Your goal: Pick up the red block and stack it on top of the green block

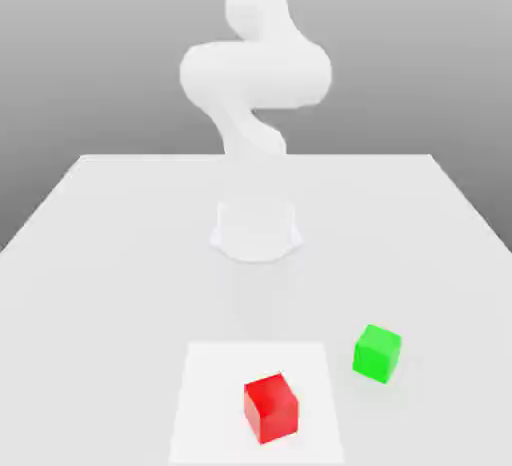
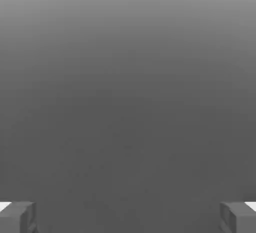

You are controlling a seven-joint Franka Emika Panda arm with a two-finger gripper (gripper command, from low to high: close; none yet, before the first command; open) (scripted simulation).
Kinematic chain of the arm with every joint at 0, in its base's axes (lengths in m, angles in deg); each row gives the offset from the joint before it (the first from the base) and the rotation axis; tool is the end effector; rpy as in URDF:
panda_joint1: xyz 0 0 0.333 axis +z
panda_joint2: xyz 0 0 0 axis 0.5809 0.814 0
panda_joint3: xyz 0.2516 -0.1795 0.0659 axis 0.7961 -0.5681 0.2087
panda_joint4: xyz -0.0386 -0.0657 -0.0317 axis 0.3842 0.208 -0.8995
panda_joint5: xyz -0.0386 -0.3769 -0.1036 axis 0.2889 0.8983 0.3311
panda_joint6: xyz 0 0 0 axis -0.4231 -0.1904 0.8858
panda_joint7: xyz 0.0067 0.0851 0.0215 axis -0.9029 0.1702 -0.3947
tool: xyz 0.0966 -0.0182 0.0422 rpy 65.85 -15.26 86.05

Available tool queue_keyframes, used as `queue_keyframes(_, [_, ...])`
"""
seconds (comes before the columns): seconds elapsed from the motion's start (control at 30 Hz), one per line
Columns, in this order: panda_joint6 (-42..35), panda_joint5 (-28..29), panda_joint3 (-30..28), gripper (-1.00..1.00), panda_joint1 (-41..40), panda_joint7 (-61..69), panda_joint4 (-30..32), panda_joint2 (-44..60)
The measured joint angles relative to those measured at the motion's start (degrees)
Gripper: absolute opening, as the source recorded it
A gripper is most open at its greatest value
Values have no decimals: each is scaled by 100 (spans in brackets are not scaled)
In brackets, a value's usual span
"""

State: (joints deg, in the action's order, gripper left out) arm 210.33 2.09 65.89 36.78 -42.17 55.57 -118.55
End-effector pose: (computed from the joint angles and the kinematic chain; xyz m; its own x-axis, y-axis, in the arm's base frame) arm 0.3815 -0.0003 0.6683 0.5511 -0.6920 0.4662 -0.5099 -0.7216 -0.4683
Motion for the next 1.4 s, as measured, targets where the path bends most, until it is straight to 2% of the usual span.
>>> queue_keyframes(0.5, [1416, -299, -362, 0, 540, 1469, 957, 3156])
queue_keyframes(0.73, [2076, -177, -365, 0, 601, 1960, 1402, 4596])
queue_keyframes(0.93, [3028, -323, -230, 0, 506, 2173, 1329, 5837])
queue_keyframes(0.97, [3130, -345, -205, -100, 485, 2190, 1312, 5959])
queue_keyframes(1.2, [3115, -324, -199, -100, 476, 2174, 1314, 5946])
queue_keyframes(1.4, [2235, -108, -224, -100, 599, 2100, 1545, 4835])
